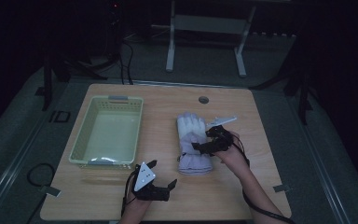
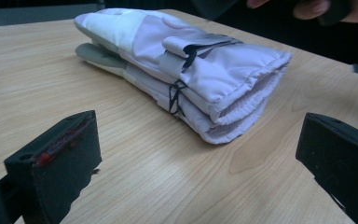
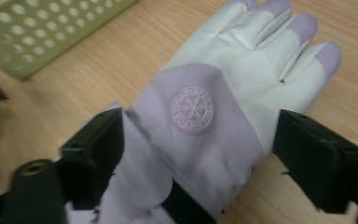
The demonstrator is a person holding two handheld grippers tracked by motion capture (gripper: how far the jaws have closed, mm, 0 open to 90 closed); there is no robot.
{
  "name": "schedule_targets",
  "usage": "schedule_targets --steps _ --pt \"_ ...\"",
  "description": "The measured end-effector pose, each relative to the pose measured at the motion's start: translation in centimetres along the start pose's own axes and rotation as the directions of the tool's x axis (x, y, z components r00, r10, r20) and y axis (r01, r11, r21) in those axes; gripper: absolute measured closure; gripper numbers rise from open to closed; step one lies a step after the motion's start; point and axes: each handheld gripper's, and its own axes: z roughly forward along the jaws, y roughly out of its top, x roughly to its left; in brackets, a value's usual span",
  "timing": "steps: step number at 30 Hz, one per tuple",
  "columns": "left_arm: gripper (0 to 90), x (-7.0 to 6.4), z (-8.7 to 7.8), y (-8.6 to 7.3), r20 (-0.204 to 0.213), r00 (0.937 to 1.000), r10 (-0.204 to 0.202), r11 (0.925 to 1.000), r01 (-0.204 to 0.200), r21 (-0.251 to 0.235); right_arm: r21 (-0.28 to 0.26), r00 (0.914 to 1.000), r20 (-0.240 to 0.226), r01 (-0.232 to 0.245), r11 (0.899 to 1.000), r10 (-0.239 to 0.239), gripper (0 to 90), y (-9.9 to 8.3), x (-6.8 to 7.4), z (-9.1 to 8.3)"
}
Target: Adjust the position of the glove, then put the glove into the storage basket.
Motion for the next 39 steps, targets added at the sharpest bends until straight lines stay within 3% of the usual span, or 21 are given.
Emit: schedule_targets --steps 5,8,9,10,11,14,15,18,21,23,26,28,31,33,36,39 --pt "0.0 -0.1 0.1 0.0 0.001 1.0 0.003 1.0 -0.003 0.004 -0.078 0.9994 -0.034 0.001 0.997 -0.004 13.9 -0.8 -0.2 -1.0" --pt "0.0 -0.2 0.1 0.1 0.004 1.0 0.008 1.0 -0.008 0.005 -0.116 0.9975 0.022 0.069 0.991 -0.067 14.6 -1.5 -0.2 -1.6" --pt "0.0 -0.2 0.2 0.1 0.031 0.9995 0.005 0.9999 -0.006 0.015 -0.109 0.9971 0.034 0.071 0.991 -0.068 15.3 -1.7 -0.3 -1.7" --pt "0.0 -0.1 0.2 0.2 0.044 0.999 0.003 0.9994 -0.005 0.034 -0.091 0.9999 0.003 0.014 0.996 -0.014 17.4 -2.2 -0.8 -2.0" --pt "0.0 -0.1 0.2 0.2 0.044 0.999 0.003 0.9994 -0.005 0.034 -0.094 1.0 -0.003 0.0 0.996 -0.001 17.7 -2.4 -1.0 -2.2" --pt "0.0 -0.2 0.2 0.3 0.035 0.9994 0.006 0.9991 -0.007 0.042 -0.099 0.9999 0.01 0.002 0.995 -0.001 17.6 -2.7 -1.1 -2.4" --pt "0.0 -0.3 0.0 0.6 0.008 0.9996 0.026 0.9986 -0.026 0.045 -0.108 0.9997 0.024 0.006 0.994 -0.003 16.7 -2.9 -1.1 -2.7" --pt "0.0 -0.2 -0.2 1.4 -0.012 0.9995 0.03 0.9991 -0.029 0.031 -0.133 0.9985 0.051 -0.013 0.991 0.019 11.9 -3.3 -1.4 -3.5" --pt "0.0 -0.2 -0.1 2.3 -0.031 0.9992 0.027 0.9979 -0.025 0.06 -0.137 0.9993 0.033 -0.012 0.991 0.017 10.5 -3.6 -1.4 -3.8" --pt "0.0 -0.2 -0.1 3.0 -0.008 0.9999 0.014 0.9977 -0.013 0.067 -0.129 0.9988 0.047 -0.009 0.992 0.015 10.9 -3.6 -1.4 -3.8" --pt "0.0 -0.2 0.4 4.4 0.029 0.9992 -0.027 0.9966 0.024 0.078 -0.152 0.9979 0.062 -0.009 0.988 0.019 16.0 -3.5 -1.5 -4.0" --pt "0.0 -0.2 0.9 5.4 0.039 0.9979 -0.051 0.9921 0.046 0.117 -0.158 0.9972 0.071 -0.012 0.987 0.023 22.6 -3.1 -1.5 -4.1" --pt "0.4 -0.6 1.9 7.0 0.037 0.9986 -0.038 0.9869 0.032 0.158 -0.166 0.9975 0.068 -0.004 0.986 0.016 29.3 -2.2 -1.1 -4.1" --pt "8.8 -0.9 2.4 8.0 0.002 1.0 -0.008 0.9892 0.007 0.147 -0.168 0.9974 0.072 0.009 0.986 0.004 33.3 -1.8 -0.8 -3.8" --pt "13.8 -0.9 3.4 9.0 -0.005 0.9994 -0.035 0.9864 0.035 0.16 -0.162 0.9955 0.094 0.021 0.987 -0.005 39.4 -1.4 -0.8 -3.0" --pt "19.0 -1.0 4.4 9.2 -0.04 0.9988 -0.028 0.9791 0.036 0.2 -0.143 0.996 0.088 0.0 0.99 0.013 39.1 -1.4 -1.0 -2.0"
